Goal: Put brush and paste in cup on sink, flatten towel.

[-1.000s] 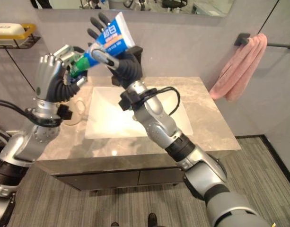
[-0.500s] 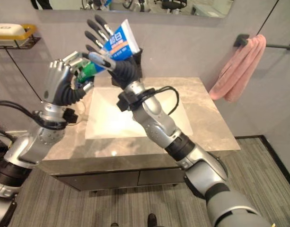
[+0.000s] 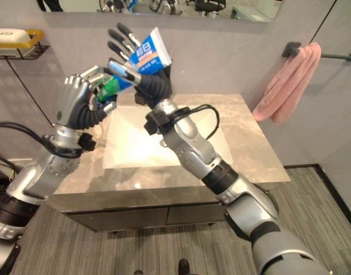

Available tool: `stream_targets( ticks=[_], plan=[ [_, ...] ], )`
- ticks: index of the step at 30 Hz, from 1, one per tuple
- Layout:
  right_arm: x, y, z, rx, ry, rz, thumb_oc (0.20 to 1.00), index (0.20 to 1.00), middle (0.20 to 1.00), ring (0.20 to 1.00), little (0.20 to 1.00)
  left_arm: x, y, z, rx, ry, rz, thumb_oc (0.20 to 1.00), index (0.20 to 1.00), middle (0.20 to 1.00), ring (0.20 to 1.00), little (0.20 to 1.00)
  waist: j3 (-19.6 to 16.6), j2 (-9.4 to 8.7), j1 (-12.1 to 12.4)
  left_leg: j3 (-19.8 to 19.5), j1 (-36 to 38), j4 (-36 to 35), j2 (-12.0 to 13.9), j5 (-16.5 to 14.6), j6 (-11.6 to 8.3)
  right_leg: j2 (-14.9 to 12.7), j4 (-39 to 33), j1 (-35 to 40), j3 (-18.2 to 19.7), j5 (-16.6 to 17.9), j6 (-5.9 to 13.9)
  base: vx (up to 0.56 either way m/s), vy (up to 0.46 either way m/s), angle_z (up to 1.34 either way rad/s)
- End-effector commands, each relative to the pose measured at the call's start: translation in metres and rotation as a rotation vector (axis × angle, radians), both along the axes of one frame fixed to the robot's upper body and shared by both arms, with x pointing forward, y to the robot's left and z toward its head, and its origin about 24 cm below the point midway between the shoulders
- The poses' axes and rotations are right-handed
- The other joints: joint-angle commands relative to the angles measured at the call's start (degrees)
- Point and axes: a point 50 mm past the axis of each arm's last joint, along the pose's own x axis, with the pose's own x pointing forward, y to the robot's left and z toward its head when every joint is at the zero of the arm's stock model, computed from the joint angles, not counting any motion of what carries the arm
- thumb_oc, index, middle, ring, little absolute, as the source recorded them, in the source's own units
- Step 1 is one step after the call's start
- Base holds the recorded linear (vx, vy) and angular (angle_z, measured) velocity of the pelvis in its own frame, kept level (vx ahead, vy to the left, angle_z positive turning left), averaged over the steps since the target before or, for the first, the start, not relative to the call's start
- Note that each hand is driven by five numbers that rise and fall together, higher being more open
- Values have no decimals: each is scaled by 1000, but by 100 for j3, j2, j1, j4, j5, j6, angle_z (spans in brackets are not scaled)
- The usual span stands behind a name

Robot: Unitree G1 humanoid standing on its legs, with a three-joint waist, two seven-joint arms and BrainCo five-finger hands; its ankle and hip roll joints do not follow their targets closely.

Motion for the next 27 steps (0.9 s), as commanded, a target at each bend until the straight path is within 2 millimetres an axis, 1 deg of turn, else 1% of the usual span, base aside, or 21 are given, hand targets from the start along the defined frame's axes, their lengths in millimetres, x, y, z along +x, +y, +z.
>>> stream_targets(
  ticks=[1,2,12,17,18,19,20,27],
  plan=[
    [-7,8,40,65,-141,9,263,263,263,263,263,1,-8,25,-6,-90,-54,200,200,200,200,200,-149,-152,20,79,48,69,118,-547,131,-168,-3,323,-331,-453,68,0,0,0],
    [-7,6,41,80,-146,-3,200,200,200,200,200,1,-9,25,-5,-90,-58,200,200,200,200,200,-146,-148,12,75,42,69,118,-546,131,-169,-3,319,-335,-448,69,0,0,0],
    [-13,1,50,177,-177,-52,200,200,200,200,200,-2,-12,23,-39,-96,-73,200,200,200,200,200,-158,-119,9,76,61,69,122,-567,143,-165,-3,334,-321,-467,62,0,0,0],
    [-16,-1,51,197,-187,-68,200,200,200,200,200,-1,-12,23,-65,-94,-73,200,200,200,200,200,-162,-110,7,68,74,69,126,-570,142,-160,-3,354,-326,-481,52,0,0,0],
    [-16,-1,52,198,-192,-71,200,200,200,200,200,-1,-11,23,-72,-95,-71,219,219,219,219,219,-164,-109,9,65,75,69,127,-569,145,-159,-3,356,-325,-482,50,0,0,0],
    [-16,-1,52,201,-194,-74,200,200,200,200,200,-1,-11,23,-80,-97,-69,642,642,642,642,642,-168,-111,12,63,78,69,129,-569,147,-156,-3,360,-326,-485,47,-13,-35,0],
    [-17,-3,53,202,-198,-84,200,200,200,200,200,-1,-9,23,-100,-105,-54,1000,1000,1000,1000,1000,-172,-106,29,49,89,69,129,-566,143,-151,-3,379,-340,-495,33,0,0,0],
    [-15,-7,54,216,-194,-105,200,200,200,200,200,-7,-2,26,-127,-136,-37,1000,1000,1000,1000,1000,-190,-81,67,11,97,69,142,-567,137,-145,-3,408,-359,-510,14,-12,-17,1]
  ],
)
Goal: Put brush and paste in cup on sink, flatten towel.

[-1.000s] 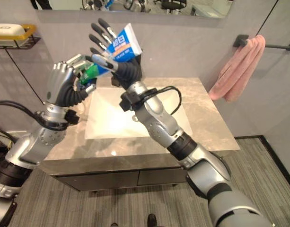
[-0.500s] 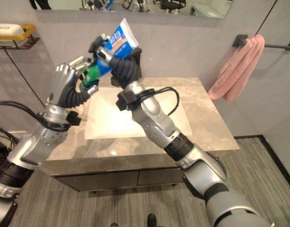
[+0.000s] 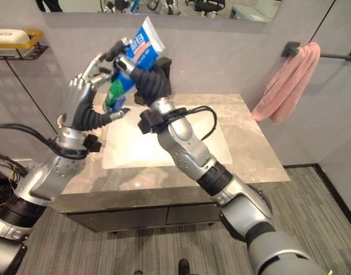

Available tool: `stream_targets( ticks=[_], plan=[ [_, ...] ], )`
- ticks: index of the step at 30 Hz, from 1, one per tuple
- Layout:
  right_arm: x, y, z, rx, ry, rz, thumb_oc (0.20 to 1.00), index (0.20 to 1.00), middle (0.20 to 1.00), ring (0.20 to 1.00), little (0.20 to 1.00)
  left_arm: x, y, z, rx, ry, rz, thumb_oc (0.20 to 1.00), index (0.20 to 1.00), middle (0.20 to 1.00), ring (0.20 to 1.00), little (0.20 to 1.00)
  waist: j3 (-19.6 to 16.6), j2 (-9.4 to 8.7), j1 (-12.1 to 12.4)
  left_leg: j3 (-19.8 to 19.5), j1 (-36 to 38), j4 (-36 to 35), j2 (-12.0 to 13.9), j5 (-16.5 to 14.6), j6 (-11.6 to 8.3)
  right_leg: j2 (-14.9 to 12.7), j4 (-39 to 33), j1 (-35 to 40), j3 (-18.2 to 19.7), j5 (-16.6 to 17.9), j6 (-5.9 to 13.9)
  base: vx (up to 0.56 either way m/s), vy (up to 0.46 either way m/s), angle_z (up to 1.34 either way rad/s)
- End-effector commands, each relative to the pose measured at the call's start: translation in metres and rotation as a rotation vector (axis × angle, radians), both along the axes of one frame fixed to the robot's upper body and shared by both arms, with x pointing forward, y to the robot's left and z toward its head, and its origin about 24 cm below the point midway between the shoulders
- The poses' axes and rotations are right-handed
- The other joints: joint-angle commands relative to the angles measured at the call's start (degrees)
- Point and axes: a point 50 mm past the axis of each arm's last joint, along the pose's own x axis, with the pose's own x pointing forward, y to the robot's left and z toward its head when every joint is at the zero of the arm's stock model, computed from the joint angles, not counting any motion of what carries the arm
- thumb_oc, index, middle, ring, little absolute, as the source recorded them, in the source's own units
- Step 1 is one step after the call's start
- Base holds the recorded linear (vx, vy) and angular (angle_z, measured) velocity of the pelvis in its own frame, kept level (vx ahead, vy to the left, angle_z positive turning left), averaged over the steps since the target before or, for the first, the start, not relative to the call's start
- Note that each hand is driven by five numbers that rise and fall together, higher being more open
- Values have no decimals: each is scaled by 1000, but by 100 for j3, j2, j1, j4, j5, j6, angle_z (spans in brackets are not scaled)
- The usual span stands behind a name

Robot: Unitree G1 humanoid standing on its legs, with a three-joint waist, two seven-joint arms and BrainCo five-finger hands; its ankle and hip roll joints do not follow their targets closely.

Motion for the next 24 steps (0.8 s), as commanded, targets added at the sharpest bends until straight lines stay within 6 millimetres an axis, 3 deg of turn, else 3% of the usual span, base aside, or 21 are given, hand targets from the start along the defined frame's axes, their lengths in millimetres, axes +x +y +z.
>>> stream_targets(
  ticks=[1,11,15,19,21,22,24],
  plan=[
    [-11,-12,49,178,-161,-7,200,200,200,200,200,-8,4,27,-49,-138,-7,1000,1000,1000,1000,1000,-183,-95,84,24,105,69,135,-575,147,-144,22,406,-333,-510,14,-25,-31,6],
    [-7,-20,49,203,-149,-31,200,200,200,200,200,-27,19,41,-31,-219,14,1000,1000,1000,1000,1000,-241,-50,187,-107,132,69,152,-525,101,-133,22,546,-455,-573,-53,-33,-41,12],
    [-4,-32,49,218,-155,-81,200,200,200,200,200,-42,38,40,-86,-223,58,1000,1000,1000,1000,1000,-246,-43,316,-218,130,69,157,-484,81,-119,22,614,-544,-602,-92,-44,-59,11],
    [-3,-45,50,257,-158,-112,200,200,200,200,200,-56,70,27,-142,-165,164,1000,1000,1000,1000,1000,-233,-21,510,-390,101,69,150,-409,24,-116,22,706,-733,-649,-144,-45,-56,22],
    [-3,-44,49,257,-156,-109,200,200,200,200,200,-57,71,26,-142,-163,167,1000,1000,1000,1000,1000,-240,-18,477,-409,118,69,151,-424,16,-116,22,729,-741,-667,-136,-14,-23,29],
    [-2,-52,50,266,-165,-135,200,200,200,200,200,-64,87,10,-166,-90,228,1000,1000,1000,1000,1000,-212,-15,624,-521,83,69,138,-364,0,-122,22,767,-868,-675,-162,-13,-30,45],
    [-1,-55,49,266,-164,-145,200,200,200,200,200,-67,94,3,-170,-54,257,1000,1000,1000,1000,1000,-211,-18,652,-585,78,69,133,-368,-16,-125,22,801,-931,-705,-158,-27,-36,24]
  ],
)
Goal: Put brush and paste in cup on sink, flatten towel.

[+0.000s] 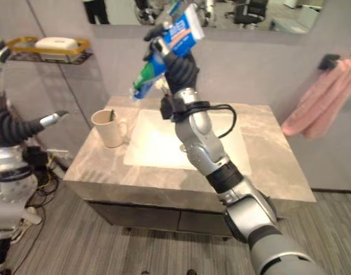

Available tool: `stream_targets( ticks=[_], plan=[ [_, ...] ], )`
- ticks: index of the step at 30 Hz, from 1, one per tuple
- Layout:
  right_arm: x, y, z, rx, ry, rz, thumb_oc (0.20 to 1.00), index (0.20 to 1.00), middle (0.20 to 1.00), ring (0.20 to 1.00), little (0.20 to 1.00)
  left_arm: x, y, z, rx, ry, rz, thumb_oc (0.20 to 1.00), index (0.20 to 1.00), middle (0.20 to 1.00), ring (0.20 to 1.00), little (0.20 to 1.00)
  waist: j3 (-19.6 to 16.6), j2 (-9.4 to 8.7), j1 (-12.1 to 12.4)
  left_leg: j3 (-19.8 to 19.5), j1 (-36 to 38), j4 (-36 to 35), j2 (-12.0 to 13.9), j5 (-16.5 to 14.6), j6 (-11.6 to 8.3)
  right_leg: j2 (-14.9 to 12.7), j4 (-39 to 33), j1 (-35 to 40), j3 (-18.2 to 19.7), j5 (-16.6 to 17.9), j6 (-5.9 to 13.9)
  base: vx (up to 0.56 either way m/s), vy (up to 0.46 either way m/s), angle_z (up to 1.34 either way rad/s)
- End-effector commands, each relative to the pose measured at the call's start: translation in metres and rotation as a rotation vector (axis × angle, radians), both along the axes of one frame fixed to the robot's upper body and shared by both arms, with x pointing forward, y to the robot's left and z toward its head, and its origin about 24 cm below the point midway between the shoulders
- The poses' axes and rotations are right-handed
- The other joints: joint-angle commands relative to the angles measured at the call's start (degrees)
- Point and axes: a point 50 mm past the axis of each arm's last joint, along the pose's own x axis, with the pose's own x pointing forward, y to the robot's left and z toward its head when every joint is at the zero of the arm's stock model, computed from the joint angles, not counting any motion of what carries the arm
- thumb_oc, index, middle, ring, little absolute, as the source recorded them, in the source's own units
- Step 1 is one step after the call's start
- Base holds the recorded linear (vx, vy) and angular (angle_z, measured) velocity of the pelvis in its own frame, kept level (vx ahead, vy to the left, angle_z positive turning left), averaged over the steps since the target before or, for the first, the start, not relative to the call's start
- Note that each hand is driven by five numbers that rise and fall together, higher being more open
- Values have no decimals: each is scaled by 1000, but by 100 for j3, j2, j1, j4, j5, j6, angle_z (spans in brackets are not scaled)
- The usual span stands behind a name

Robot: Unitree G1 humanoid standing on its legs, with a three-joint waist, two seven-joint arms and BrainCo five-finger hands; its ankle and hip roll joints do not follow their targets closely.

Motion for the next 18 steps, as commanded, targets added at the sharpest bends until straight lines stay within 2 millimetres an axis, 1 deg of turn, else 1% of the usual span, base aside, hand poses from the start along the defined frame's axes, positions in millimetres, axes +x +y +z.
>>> stream_targets(
  ticks=[1,2,3,4,5,6,7,8,9,10,11,13,15,16,18],
  plan=[
    [-13,-14,38,101,-180,-25,200,200,200,200,200,-4,14,-2,16,45,29,1000,1000,1000,1000,1000,-202,-348,123,113,17,94,-2,-481,144,-193,-2,367,-245,-549,12,-40,-35,21],
    [-13,-16,37,96,-181,-32,200,200,200,200,200,-5,16,-11,18,100,37,1000,1000,1000,1000,1000,-186,-346,146,56,-6,94,-7,-463,136,-198,-2,374,-305,-547,7,-29,-25,32],
    [-13,-16,37,96,-180,-32,200,200,200,200,200,-5,16,-11,18,102,37,1000,1000,1000,1000,1000,-193,-346,132,41,-9,94,-9,-460,135,-199,-2,378,-321,-549,7,-29,-10,45],
    [-12,-22,38,75,-196,-54,200,200,200,200,200,-8,20,-26,43,214,28,1000,1000,1000,1000,1000,-161,-332,187,-40,-43,94,-22,-437,137,-206,-2,386,-397,-555,11,-18,-4,44],
    [-12,-22,38,76,-194,-53,200,200,200,200,200,-8,20,-26,44,215,28,1000,1000,1000,1000,1000,-167,-336,172,-51,-44,94,-24,-435,137,-207,-2,389,-408,-557,11,-21,-4,40],
    [-11,-24,38,79,-192,-56,200,200,200,200,200,-11,22,-34,42,274,19,1000,1000,1000,1000,1000,-158,-334,190,-94,-50,94,-33,-422,142,-210,-2,405,-458,-558,14,-10,0,25],
    [-10,-23,39,85,-187,-51,200,200,200,200,200,-13,28,-42,36,329,37,1000,1000,1000,1000,1000,-145,-333,234,-126,-64,94,-47,-416,141,-210,-2,413,-497,-563,19,-13,-1,17],
    [-8,-24,39,86,-183,-53,200,200,200,200,200,-16,34,-46,38,356,70,1000,1000,1000,1000,1000,-135,-332,263,-154,-72,94,-53,-408,140,-211,-2,421,-533,-570,23,-16,2,12],
    [-8,-23,40,89,-183,-40,200,200,200,200,200,-22,51,-58,40,421,160,1000,1000,1000,1000,1000,-106,-325,346,-197,-82,94,-64,-394,143,-219,-2,432,-578,-573,27,-9,1,11],
    [-8,-22,39,90,-182,-37,200,200,200,200,200,-23,52,-59,41,421,163,1000,1000,1000,1000,1000,-109,-329,327,-201,-79,94,-66,-393,144,-220,-2,436,-582,-574,28,-9,2,9],
    [-7,-21,38,84,-178,-34,200,200,200,200,200,-30,67,-70,21,467,249,1000,1000,1000,1000,1000,-85,-335,396,-235,-88,94,-74,-386,148,-235,-2,448,-635,-579,31,-6,1,9],
    [-7,-21,37,73,-176,-35,200,200,200,200,200,-37,82,-93,-44,546,331,1000,1000,1000,1000,1000,-60,-333,427,-277,-101,94,-98,-376,154,-251,-2,463,-688,-580,35,-6,3,14],
    [-6,-21,37,61,-176,-39,200,200,200,200,200,-43,91,-110,-69,618,381,1000,1000,1000,1000,1000,-50,-338,469,-316,-110,94,-108,-367,160,-262,-2,469,-724,-592,34,5,-3,24],
    [-6,-21,37,61,-176,-39,200,200,200,200,200,-43,91,-111,-69,618,381,1000,1000,1000,1000,1000,-50,-338,468,-318,-111,94,-108,-367,160,-263,-2,469,-726,-592,34,7,-3,20],
    [-6,-20,38,41,-182,-41,200,200,200,200,200,-51,100,-139,-113,743,435,1000,1000,1000,1000,1000,-34,-341,508,-350,-131,94,-126,-357,167,-276,-2,475,-761,-597,33,14,9,8]
  ],
)
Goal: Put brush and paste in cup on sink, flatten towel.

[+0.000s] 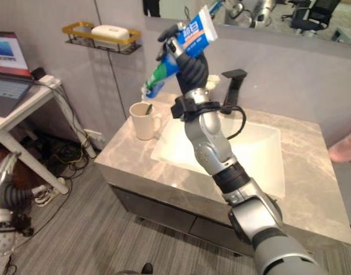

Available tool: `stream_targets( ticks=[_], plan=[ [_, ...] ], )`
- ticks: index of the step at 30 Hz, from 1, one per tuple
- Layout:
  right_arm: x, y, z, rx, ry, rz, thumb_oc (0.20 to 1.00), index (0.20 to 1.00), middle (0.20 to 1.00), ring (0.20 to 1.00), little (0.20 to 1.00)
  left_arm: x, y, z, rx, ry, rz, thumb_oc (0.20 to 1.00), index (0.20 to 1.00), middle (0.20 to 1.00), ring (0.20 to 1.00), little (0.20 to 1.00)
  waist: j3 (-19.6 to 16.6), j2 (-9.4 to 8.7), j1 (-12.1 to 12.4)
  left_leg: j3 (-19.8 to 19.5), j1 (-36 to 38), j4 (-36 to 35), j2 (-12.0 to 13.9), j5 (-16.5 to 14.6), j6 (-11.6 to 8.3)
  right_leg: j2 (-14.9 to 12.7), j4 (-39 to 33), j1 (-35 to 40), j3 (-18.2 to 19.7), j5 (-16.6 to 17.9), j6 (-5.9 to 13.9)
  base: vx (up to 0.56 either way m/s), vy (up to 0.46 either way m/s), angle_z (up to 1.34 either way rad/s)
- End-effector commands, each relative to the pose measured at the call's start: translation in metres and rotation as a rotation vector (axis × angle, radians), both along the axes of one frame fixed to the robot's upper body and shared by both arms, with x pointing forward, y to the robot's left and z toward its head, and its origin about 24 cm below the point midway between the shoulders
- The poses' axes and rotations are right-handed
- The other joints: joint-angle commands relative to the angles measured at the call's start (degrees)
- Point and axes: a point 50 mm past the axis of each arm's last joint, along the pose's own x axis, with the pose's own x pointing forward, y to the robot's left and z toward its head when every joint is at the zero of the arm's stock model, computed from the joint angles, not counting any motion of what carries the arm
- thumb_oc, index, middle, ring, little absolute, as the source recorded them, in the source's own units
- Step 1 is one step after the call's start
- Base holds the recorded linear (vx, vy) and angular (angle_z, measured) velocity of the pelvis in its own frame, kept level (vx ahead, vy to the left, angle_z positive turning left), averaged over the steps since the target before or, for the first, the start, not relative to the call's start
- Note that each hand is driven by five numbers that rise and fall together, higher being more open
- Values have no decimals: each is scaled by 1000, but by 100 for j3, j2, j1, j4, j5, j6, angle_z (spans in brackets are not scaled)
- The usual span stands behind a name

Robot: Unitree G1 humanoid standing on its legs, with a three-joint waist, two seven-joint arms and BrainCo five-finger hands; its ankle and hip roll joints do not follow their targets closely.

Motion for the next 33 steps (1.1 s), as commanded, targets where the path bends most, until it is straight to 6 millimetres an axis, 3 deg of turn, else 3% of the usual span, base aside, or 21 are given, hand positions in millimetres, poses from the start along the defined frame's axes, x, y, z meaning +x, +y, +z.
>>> stream_targets(
  ticks=[1,2,4,6,8,11,16,18,25,29,33],
  plan=[
    [-9,-2,41,37,-175,-5,200,200,200,200,200,-4,13,-10,-6,62,38,1000,1000,1000,1000,1000,-202,-248,44,317,-58,72,-80,-468,200,-234,32,274,-90,-427,13,18,15,7],
    [-9,-2,41,36,-175,-6,200,200,200,200,200,-3,13,-10,-8,62,37,1000,1000,1000,1000,1000,-200,-241,42,312,-59,72,-81,-467,201,-235,32,275,-95,-427,14,17,16,7],
    [-9,-3,45,15,-188,-23,200,200,200,200,200,-10,10,-32,-68,153,45,1000,1000,1000,1000,1000,-181,-238,63,276,-83,72,-99,-464,216,-242,32,276,-125,-424,16,22,15,10],
    [-7,0,52,-8,-204,-40,200,200,200,200,200,-28,7,-72,-176,311,105,1000,1000,1000,1000,1000,-144,-249,72,224,-126,72,-117,-442,237,-251,32,262,-161,-423,18,29,15,8],
    [-7,0,54,-12,-209,-47,200,200,200,200,200,-30,5,-83,-207,344,118,1000,1000,1000,1000,1000,-122,-232,76,199,-156,72,-125,-431,247,-256,32,245,-180,-422,23,18,12,4],
    [-4,2,62,-13,-218,-75,200,200,200,200,200,-53,-9,-122,-360,505,168,1000,1000,1000,1000,1000,-85,-219,64,164,-225,72,-142,-410,278,-255,32,200,-215,-401,21,31,13,10],
    [-1,7,68,-5,-219,-80,200,200,200,200,200,-64,-28,-152,-382,698,117,1000,1000,1000,1000,1000,-41,-191,22,139,-300,72,-141,-392,289,-234,32,128,-204,-395,12,34,5,10],
    [0,11,74,4,-221,-88,200,200,200,200,200,-81,-35,-170,-390,826,113,1000,1000,1000,1000,1000,-15,-169,-3,153,-354,72,-137,-395,313,-220,32,67,-177,-380,14,75,16,-2],
    [0,15,86,-9,-251,-112,200,200,200,200,200,-99,-45,-188,-413,957,119,1000,1000,1000,1000,1000,20,-175,11,151,-477,72,-135,-382,331,-201,37,-64,-161,-380,6,58,6,-1],
    [0,6,93,-25,-277,-174,200,200,200,200,200,-96,-44,-189,-404,948,141,1000,1000,1000,1000,1000,62,-195,31,-6,-610,72,-164,-343,319,-197,33,-109,-264,-401,5,45,-5,6],
    [1,-5,96,-77,-296,-224,200,200,200,200,200,-104,-38,-193,-416,956,220,1000,1000,1000,1000,1000,64,-242,61,-92,-687,72,-197,-332,328,-205,32,-155,-283,-415,23,59,13,16]
  ],
)
